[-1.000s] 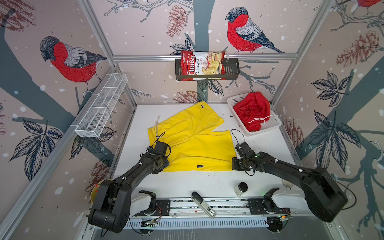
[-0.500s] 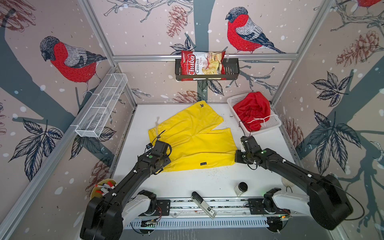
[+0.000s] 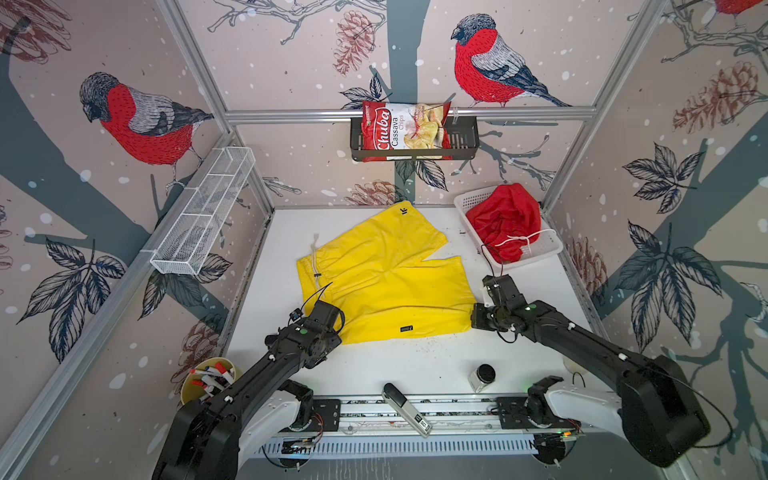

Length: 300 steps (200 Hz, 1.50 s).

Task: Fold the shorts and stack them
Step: 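Grasp the near waistband with the left gripper and near leg hem with the right, then lift the near edge with both grippers and fold it over toward the far edge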

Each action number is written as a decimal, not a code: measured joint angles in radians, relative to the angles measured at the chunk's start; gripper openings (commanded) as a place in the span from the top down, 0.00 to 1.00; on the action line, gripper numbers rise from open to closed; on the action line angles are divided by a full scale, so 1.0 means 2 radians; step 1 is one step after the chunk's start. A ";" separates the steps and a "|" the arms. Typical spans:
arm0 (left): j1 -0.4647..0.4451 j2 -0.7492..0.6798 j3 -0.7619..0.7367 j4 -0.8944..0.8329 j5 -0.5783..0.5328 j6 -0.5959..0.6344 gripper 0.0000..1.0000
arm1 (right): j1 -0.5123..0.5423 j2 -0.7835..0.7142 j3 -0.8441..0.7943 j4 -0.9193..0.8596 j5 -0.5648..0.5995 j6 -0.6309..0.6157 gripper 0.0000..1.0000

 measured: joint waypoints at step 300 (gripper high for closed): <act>-0.006 -0.126 0.247 -0.157 0.091 0.048 1.00 | -0.029 -0.148 0.210 -0.059 0.098 0.019 1.00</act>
